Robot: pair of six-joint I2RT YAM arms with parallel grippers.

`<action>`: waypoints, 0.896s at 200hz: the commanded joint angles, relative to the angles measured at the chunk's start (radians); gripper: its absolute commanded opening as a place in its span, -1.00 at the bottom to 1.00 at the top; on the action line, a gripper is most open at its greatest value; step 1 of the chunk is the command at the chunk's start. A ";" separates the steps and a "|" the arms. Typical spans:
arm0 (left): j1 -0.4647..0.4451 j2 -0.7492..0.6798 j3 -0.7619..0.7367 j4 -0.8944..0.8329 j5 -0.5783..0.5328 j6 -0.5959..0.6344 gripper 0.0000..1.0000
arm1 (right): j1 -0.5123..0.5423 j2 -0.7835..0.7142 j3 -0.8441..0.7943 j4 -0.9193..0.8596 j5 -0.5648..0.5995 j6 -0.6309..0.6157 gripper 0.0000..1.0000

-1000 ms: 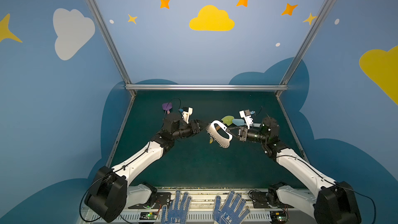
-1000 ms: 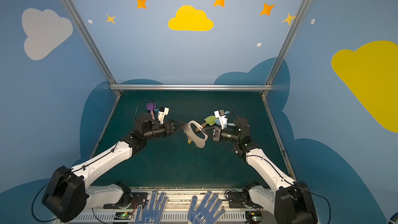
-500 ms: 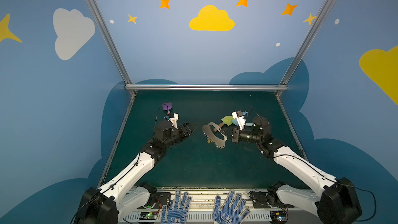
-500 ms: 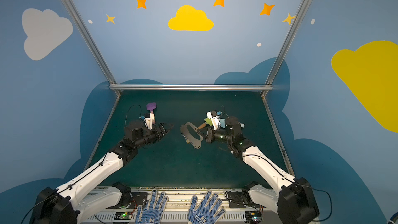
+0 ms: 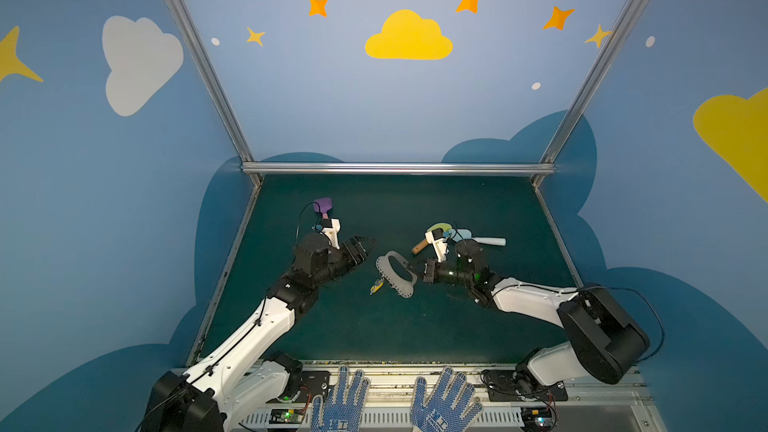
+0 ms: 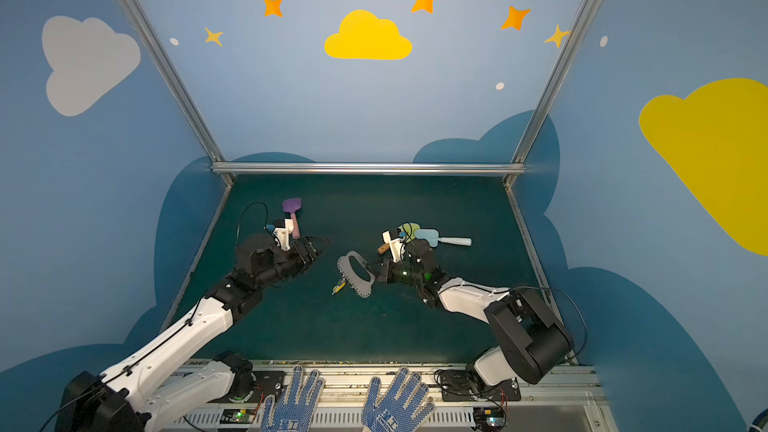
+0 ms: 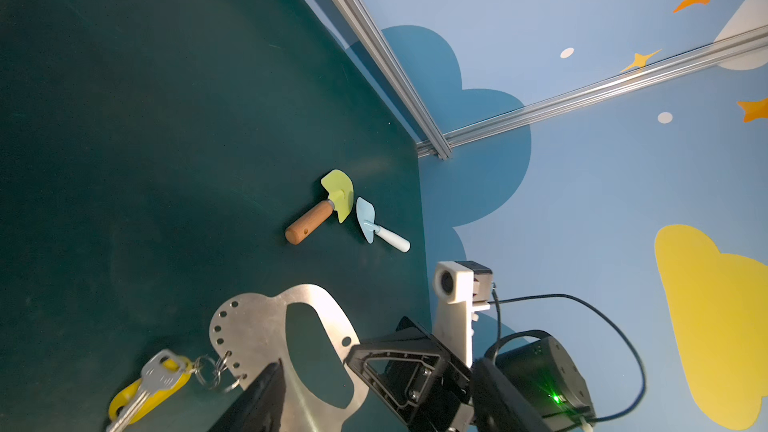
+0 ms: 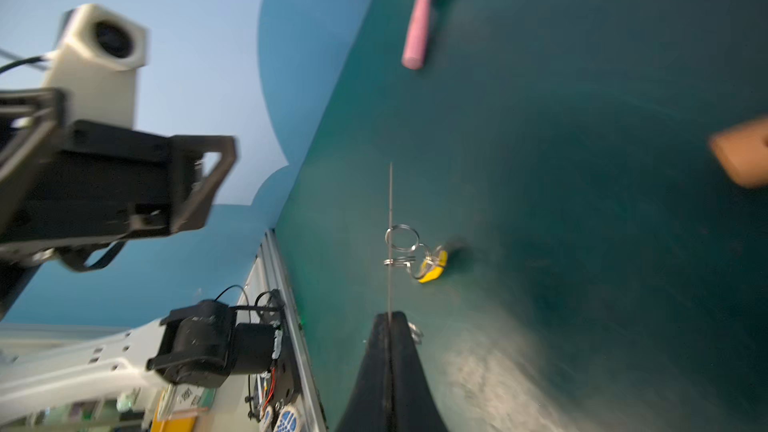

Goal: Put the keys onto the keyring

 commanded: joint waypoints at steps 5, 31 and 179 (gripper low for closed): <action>0.004 0.018 0.023 0.017 0.016 -0.007 0.44 | -0.043 0.027 -0.054 0.150 0.047 0.044 -1.00; 0.005 0.032 0.022 0.028 0.019 -0.014 0.45 | -0.079 0.003 -0.117 0.174 0.085 0.049 -1.00; 0.003 0.087 0.019 0.063 0.033 -0.036 0.48 | -0.234 -0.233 -0.307 -0.048 0.238 0.003 -1.00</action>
